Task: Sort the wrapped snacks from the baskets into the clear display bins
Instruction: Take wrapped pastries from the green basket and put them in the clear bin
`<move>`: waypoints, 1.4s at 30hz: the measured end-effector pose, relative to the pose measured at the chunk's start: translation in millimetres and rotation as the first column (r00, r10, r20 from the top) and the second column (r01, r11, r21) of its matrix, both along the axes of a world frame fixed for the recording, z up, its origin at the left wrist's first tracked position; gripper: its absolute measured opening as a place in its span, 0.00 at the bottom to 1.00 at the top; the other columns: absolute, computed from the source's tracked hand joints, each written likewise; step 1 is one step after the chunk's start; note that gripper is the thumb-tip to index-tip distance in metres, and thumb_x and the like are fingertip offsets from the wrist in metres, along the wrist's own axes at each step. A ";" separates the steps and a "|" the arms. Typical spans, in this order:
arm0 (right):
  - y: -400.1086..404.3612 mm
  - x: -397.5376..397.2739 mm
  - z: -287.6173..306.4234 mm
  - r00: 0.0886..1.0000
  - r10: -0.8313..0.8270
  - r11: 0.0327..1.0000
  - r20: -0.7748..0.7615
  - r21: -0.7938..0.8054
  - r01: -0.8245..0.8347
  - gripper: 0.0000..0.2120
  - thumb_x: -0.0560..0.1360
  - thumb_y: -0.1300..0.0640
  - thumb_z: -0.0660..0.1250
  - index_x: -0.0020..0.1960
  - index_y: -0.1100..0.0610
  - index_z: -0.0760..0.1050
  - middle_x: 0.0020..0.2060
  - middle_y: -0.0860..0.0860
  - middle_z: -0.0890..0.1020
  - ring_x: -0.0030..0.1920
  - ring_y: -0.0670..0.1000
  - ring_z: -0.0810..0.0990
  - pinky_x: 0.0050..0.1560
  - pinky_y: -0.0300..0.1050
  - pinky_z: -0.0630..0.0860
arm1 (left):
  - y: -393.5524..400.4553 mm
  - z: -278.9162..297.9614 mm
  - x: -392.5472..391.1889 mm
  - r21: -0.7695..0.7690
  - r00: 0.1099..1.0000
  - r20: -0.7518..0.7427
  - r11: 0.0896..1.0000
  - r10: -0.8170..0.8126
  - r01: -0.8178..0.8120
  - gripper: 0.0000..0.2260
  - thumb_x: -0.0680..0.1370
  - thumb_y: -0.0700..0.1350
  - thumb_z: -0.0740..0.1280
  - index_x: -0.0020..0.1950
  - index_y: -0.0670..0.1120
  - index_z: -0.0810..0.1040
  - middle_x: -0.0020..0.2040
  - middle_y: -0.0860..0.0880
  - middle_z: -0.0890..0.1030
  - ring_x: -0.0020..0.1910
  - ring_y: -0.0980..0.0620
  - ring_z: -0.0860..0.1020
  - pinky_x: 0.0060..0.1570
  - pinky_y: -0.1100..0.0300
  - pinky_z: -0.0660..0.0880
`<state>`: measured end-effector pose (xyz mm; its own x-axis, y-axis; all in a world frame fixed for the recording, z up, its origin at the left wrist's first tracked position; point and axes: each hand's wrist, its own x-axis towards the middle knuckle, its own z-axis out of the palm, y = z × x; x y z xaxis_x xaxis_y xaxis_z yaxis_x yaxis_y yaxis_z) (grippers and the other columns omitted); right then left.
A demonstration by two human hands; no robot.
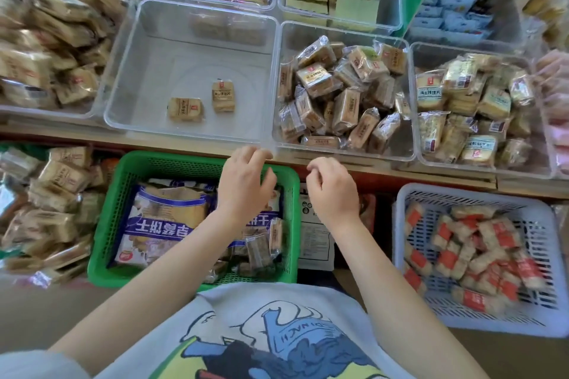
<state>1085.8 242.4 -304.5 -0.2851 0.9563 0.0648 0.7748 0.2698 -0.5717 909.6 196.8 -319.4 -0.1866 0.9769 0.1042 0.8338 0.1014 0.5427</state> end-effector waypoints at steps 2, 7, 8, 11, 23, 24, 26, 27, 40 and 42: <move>-13.6 -14.5 -16.3 0.980 0.173 0.933 0.096 -0.334 -0.132 0.10 0.81 0.58 0.58 0.54 0.58 0.77 0.46 0.53 0.81 0.47 0.55 0.79 0.43 0.49 0.75 | -16.6 -13.5 -11.8 -0.304 0.999 0.022 0.952 0.042 -0.034 0.12 0.79 0.46 0.63 0.61 0.46 0.78 0.53 0.48 0.80 0.49 0.47 0.77 0.48 0.51 0.76; -53.2 -42.1 -74.5 0.809 0.455 0.783 0.371 -0.600 -0.166 0.19 0.82 0.54 0.59 0.71 0.59 0.67 0.59 0.57 0.73 0.49 0.58 0.79 0.43 0.50 0.76 | -53.4 -34.7 -26.9 -0.621 0.999 0.005 0.783 -0.054 0.045 0.13 0.82 0.48 0.60 0.65 0.51 0.77 0.55 0.49 0.82 0.47 0.49 0.79 0.42 0.55 0.77; -60.1 -44.7 -83.9 0.787 0.466 0.776 0.405 -0.614 -0.143 0.20 0.82 0.53 0.59 0.72 0.59 0.65 0.62 0.58 0.71 0.48 0.59 0.78 0.41 0.49 0.74 | -57.9 -37.7 -28.8 -0.613 0.999 0.008 0.789 -0.046 0.041 0.13 0.81 0.49 0.60 0.65 0.51 0.77 0.54 0.50 0.82 0.47 0.49 0.80 0.42 0.55 0.78; -74.1 -51.8 -104.3 0.700 0.476 0.803 0.533 -0.588 -0.099 0.15 0.83 0.52 0.56 0.68 0.58 0.66 0.65 0.62 0.68 0.38 0.58 0.74 0.36 0.48 0.71 | -64.7 -42.8 -35.1 -0.620 0.999 0.023 0.784 -0.026 0.035 0.13 0.81 0.49 0.61 0.63 0.50 0.78 0.55 0.51 0.82 0.46 0.50 0.80 0.42 0.56 0.78; -51.8 -60.5 -60.7 0.931 0.211 0.826 0.299 -0.564 -0.007 0.10 0.79 0.59 0.64 0.58 0.52 0.66 0.57 0.57 0.70 0.40 0.56 0.76 0.35 0.48 0.72 | -58.7 -28.0 -42.3 -0.532 0.996 0.058 0.842 -0.063 0.085 0.14 0.81 0.49 0.61 0.66 0.49 0.75 0.59 0.50 0.79 0.52 0.51 0.78 0.47 0.54 0.78; -45.5 -57.8 -43.8 0.962 0.164 0.832 0.219 -0.554 -0.016 0.13 0.78 0.58 0.64 0.59 0.51 0.65 0.57 0.55 0.70 0.41 0.55 0.75 0.37 0.48 0.71 | -55.2 -24.6 -41.4 -0.505 0.996 0.069 0.859 -0.051 0.079 0.14 0.81 0.49 0.61 0.66 0.49 0.75 0.59 0.50 0.78 0.54 0.51 0.77 0.47 0.55 0.76; -30.2 -50.0 -5.4 0.992 0.107 0.864 0.073 -0.501 -0.057 0.25 0.75 0.60 0.67 0.68 0.48 0.63 0.60 0.51 0.67 0.45 0.52 0.75 0.40 0.44 0.70 | -46.6 -16.0 -39.5 -0.378 0.996 0.089 0.925 0.003 0.031 0.15 0.80 0.47 0.63 0.67 0.48 0.75 0.61 0.48 0.75 0.58 0.49 0.74 0.49 0.54 0.74; -21.1 -45.5 13.7 0.996 0.088 0.888 0.014 -0.454 -0.072 0.31 0.74 0.61 0.67 0.73 0.47 0.60 0.61 0.49 0.66 0.46 0.50 0.75 0.42 0.41 0.70 | -40.8 -10.4 -37.9 -0.270 0.995 0.091 0.963 0.031 -0.005 0.16 0.79 0.45 0.64 0.67 0.46 0.75 0.62 0.47 0.75 0.60 0.48 0.73 0.52 0.52 0.75; 88.8 -32.8 29.6 0.938 0.115 0.985 0.327 0.083 -0.150 0.21 0.77 0.56 0.68 0.68 0.60 0.70 0.71 0.63 0.66 0.73 0.63 0.62 0.71 0.61 0.68 | 19.4 1.1 -34.7 -0.360 0.951 -0.246 0.929 -0.188 0.091 0.36 0.80 0.63 0.53 0.82 0.50 0.43 0.82 0.49 0.46 0.80 0.48 0.40 0.77 0.49 0.34; 79.6 -32.1 19.6 0.932 0.119 0.982 0.341 0.096 -0.161 0.24 0.79 0.57 0.65 0.73 0.60 0.67 0.74 0.64 0.63 0.77 0.64 0.57 0.75 0.60 0.60 | 20.3 2.2 -35.8 -0.375 0.947 -0.253 0.923 -0.198 0.093 0.37 0.80 0.63 0.54 0.82 0.50 0.42 0.82 0.49 0.46 0.80 0.48 0.40 0.77 0.49 0.34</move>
<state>1053.7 321.9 -284.8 -0.4406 0.8960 0.0549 0.8641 0.4399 -0.2446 873.8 217.0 -317.2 -0.0543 0.9727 -0.2258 0.9658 0.1086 0.2354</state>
